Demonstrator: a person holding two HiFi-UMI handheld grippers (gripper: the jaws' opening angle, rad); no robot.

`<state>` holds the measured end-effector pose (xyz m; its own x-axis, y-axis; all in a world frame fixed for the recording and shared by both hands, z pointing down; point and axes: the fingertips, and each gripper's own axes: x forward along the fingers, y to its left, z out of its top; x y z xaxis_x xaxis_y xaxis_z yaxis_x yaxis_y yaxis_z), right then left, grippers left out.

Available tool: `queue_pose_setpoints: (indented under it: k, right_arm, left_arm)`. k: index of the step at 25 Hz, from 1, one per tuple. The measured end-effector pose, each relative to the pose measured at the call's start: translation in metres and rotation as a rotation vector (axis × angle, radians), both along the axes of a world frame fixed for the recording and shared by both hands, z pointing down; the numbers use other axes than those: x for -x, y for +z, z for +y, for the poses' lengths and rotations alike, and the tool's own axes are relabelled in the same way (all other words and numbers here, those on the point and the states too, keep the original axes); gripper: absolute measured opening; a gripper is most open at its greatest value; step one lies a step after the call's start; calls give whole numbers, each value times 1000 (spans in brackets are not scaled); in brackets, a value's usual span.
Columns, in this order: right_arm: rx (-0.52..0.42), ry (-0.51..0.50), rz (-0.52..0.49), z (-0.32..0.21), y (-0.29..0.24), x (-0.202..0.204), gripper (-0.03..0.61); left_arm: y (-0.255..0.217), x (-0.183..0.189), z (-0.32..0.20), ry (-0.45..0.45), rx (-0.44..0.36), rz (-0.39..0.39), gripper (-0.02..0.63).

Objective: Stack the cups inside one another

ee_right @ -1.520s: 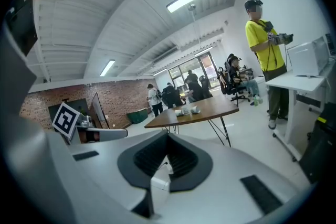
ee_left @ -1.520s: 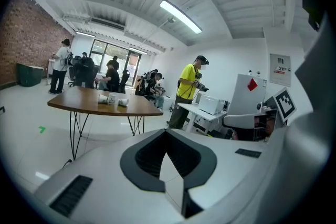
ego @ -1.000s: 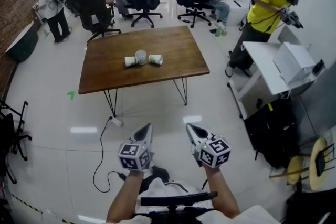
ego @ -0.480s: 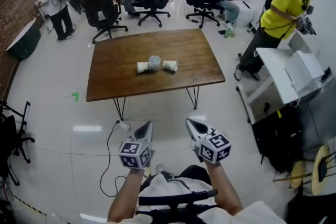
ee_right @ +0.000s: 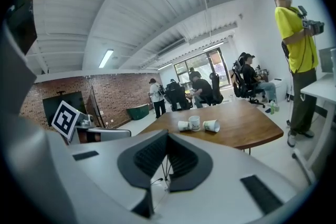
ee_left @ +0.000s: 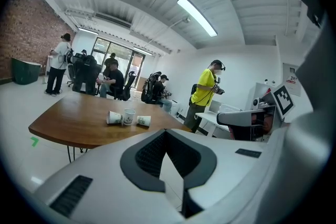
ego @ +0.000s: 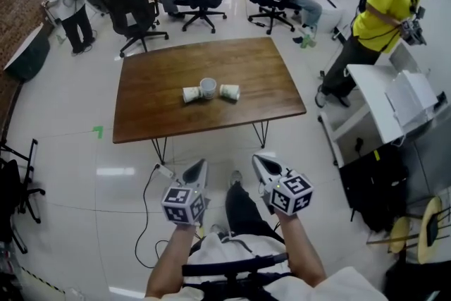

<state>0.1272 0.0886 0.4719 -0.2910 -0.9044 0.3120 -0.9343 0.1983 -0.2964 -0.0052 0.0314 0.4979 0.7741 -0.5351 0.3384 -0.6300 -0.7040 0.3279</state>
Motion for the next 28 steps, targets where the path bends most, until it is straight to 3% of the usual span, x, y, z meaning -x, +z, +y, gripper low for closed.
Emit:
queue_pose_setpoints:
  k: [14,28]
  right_arm:
    - [-10,-60,-25,-159,11,-39,6]
    - [39,-45,-21,-256,45,-91,8]
  left_arm:
    - [10,-41,-127,-34,6,-48,-8]
    - [18,-91,-211,-13,25,-49,-8]
